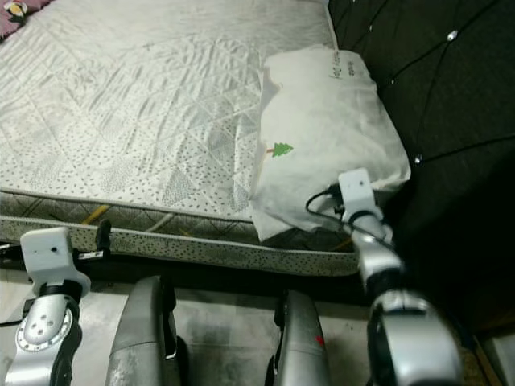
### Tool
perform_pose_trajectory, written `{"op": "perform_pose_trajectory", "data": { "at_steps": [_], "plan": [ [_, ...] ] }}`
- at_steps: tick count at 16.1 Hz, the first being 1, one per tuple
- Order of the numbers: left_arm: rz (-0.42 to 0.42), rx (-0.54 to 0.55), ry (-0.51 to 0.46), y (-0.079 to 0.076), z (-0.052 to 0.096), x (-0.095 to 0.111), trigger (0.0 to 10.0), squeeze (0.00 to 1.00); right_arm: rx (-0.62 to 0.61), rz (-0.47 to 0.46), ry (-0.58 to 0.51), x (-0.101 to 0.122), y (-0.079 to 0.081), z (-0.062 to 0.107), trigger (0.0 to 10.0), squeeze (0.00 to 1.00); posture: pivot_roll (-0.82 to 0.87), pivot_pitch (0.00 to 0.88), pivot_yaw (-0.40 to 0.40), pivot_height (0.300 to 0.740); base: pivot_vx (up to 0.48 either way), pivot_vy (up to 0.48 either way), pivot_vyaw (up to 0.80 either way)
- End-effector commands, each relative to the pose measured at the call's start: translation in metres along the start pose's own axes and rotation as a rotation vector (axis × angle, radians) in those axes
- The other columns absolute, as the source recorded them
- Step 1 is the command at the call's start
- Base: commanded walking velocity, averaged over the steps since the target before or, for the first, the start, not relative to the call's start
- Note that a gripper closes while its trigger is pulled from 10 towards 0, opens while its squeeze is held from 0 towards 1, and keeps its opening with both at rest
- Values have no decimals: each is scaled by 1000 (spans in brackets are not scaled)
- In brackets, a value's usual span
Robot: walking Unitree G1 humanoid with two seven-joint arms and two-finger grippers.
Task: Clean up the room
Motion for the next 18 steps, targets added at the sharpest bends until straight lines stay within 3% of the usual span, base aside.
{"op": "perform_pose_trajectory", "data": {
  "at_steps": [1,2,5,6,7,8,10,11,13,18],
  "plan": [
    [8,17,-13,2,3,3,10000,0,3,-75,-52,4,6,4,10000,1000,61,23,-63,561,0,0,0],
    [18,22,-25,2,6,4,10000,0,37,-160,-119,3,19,13,10000,1000,61,20,-58,561,0,0,0],
    [21,19,-38,1,4,8,10000,0,93,-255,-234,11,46,32,10000,1000,46,22,-41,561,0,0,0],
    [20,6,-44,0,1,9,10000,0,187,-304,-279,24,62,40,10000,1000,26,27,-31,561,0,0,0],
    [18,-9,-49,-3,-1,10,10000,0,316,-329,-313,35,76,46,10000,1000,20,28,-32,561,0,0,0],
    [18,-19,-53,-6,-3,11,10000,0,411,-294,-345,44,87,52,10000,1000,16,29,-34,566,0,0,0],
    [24,-21,-58,-8,-6,13,10000,0,438,-308,-349,53,95,53,10000,1000,11,29,-36,580,0,0,0],
    [28,-22,-59,-9,-7,13,10000,0,436,-334,-342,55,97,53,10000,71,10,29,-38,590,0,0,0],
    [33,-31,-61,-14,-8,14,10000,0,443,-328,-337,56,102,55,10000,0,13,28,-41,609,0,0,0],
    [28,-15,-68,-9,-11,15,10000,0,455,-317,-301,52,97,54,10000,0,22,20,-49,662,0,0,0]
  ]
}}
Point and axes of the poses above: a point about 5 cm out from each wrist's last joint towards the gripper, its own z axis pointing back from the gripper into the wrist, its own x axis along the axis of the wrist's last joint, y = z × x, the point moved 3 cm from there along -z, pointing out of the wrist towards the gripper, and after that the axes turned 12 degrees about -z, right-handed, at the moved point
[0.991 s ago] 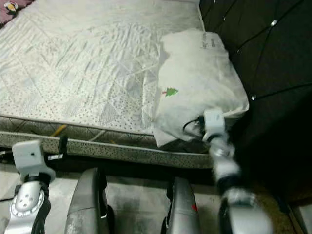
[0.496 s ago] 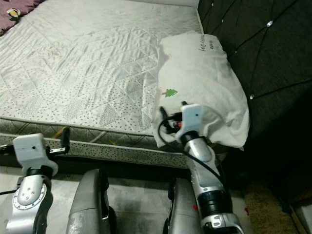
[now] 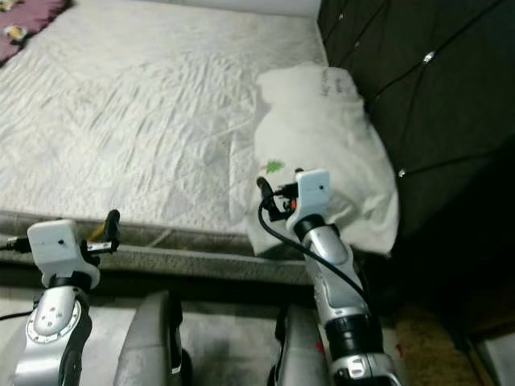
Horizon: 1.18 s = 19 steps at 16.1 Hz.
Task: Clean up the room
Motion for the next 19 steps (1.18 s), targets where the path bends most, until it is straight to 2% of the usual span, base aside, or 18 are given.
{"op": "perform_pose_trajectory", "data": {
  "at_steps": [1,4,8,16,19],
  "plan": [
    [-1,6,-4,1,-1,1,10000,0,-2,-8,-4,5,-1,-2,10000,0,20,20,-47,672,0,0,0],
    [6,0,-16,-2,-3,4,10000,0,-5,-17,-15,9,1,-5,10000,0,19,19,-46,696,0,0,0],
    [32,-6,-26,-5,-6,7,10000,0,-16,2,12,4,-4,-1,10000,0,18,23,-47,740,0,0,0],
    [49,-58,-52,-12,-4,11,10000,0,-41,7,13,4,-8,-3,10000,0,14,33,-53,740,0,0,0],
    [67,-70,-54,-14,-5,12,10000,0,-67,-44,4,5,-11,-4,10000,0,14,34,-53,740,0,0,0]
  ]
}}
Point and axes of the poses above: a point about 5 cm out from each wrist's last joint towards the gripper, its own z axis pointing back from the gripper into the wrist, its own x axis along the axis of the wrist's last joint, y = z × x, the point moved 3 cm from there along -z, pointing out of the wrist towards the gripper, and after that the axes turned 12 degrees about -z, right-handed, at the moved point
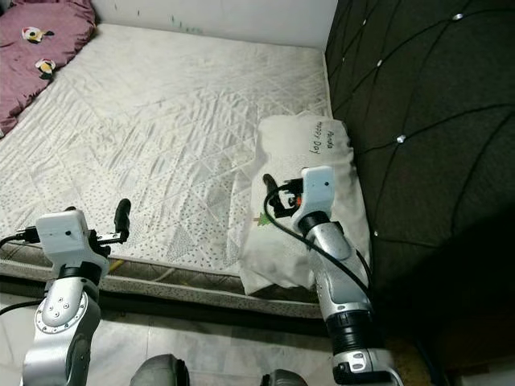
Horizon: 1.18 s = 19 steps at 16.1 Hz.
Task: Clean up the room
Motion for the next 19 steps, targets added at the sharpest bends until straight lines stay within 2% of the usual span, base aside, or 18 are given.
{"op": "perform_pose_trajectory", "data": {
  "at_steps": [1,4,5,7,9,10,11,12,15,16,19],
  "plan": [
    [1,-4,0,-1,1,-1,10000,0,-46,11,6,1,-9,-2,10000,0,15,32,-52,740,0,0,0],
    [3,-7,-6,0,0,0,10000,0,-119,40,20,-1,-18,-3,10000,0,11,32,-50,740,171,0,0],
    [3,-9,-8,-1,-1,1,10000,0,-121,54,37,-4,-17,-3,10000,0,11,32,-49,740,262,0,0],
    [4,-13,-8,-2,-2,0,10000,0,-60,1,44,-5,-11,-2,10000,0,10,31,-49,740,264,0,0],
    [5,-16,-8,-2,-2,0,10000,0,-89,48,57,-8,-14,-3,10000,0,12,28,-49,740,266,0,0],
    [5,-16,-8,-2,-2,0,10000,0,-102,114,60,-9,-14,-4,10000,0,13,28,-50,740,266,0,0],
    [4,-15,-8,-2,-2,0,10000,0,-78,103,75,-15,-10,-4,10000,0,14,27,-50,740,266,0,0],
    [4,-14,-7,-2,-2,0,10000,0,-103,59,95,-18,-11,-3,10000,0,14,27,-50,740,270,0,0],
    [-8,14,-5,-1,-1,0,10000,0,-142,85,124,-21,-19,-3,10000,0,18,27,-55,740,86,0,0],
    [1,13,-4,-1,-2,0,10000,0,-174,66,136,-23,-26,-2,10000,0,20,27,-55,740,0,0,0],
    [6,13,9,-1,-1,-3,10000,0,-181,50,135,-23,-28,-2,10000,0,20,26,-55,740,0,0,0]
  ]
}}
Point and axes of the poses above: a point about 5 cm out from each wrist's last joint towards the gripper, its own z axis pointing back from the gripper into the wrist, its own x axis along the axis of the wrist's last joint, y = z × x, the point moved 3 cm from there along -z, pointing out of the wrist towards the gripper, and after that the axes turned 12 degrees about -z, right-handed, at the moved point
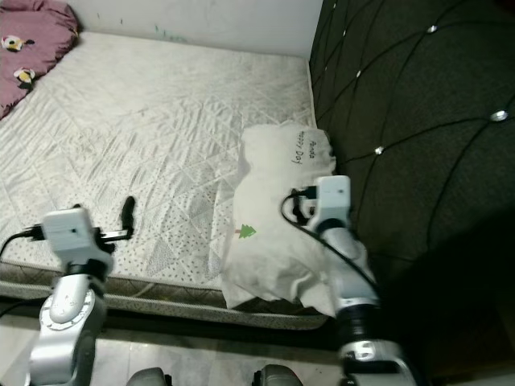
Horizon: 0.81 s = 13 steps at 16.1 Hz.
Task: Clean up the room
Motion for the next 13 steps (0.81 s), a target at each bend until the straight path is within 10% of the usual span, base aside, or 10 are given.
{"op": "perform_pose_trajectory", "data": {
  "at_steps": [1,8,13],
  "plan": [
    [-2,-5,13,1,1,-3,10000,0,4,-12,12,1,1,-2,10000,0,21,23,-54,740,0,244,-800],
    [3,-10,14,0,0,-3,10000,0,5,-20,22,-2,1,-3,10000,0,22,19,-52,740,0,480,-753],
    [3,-9,4,-1,-1,-2,10000,0,24,-25,27,-3,3,-4,10000,0,20,23,-53,740,0,436,0]
  ]
}}
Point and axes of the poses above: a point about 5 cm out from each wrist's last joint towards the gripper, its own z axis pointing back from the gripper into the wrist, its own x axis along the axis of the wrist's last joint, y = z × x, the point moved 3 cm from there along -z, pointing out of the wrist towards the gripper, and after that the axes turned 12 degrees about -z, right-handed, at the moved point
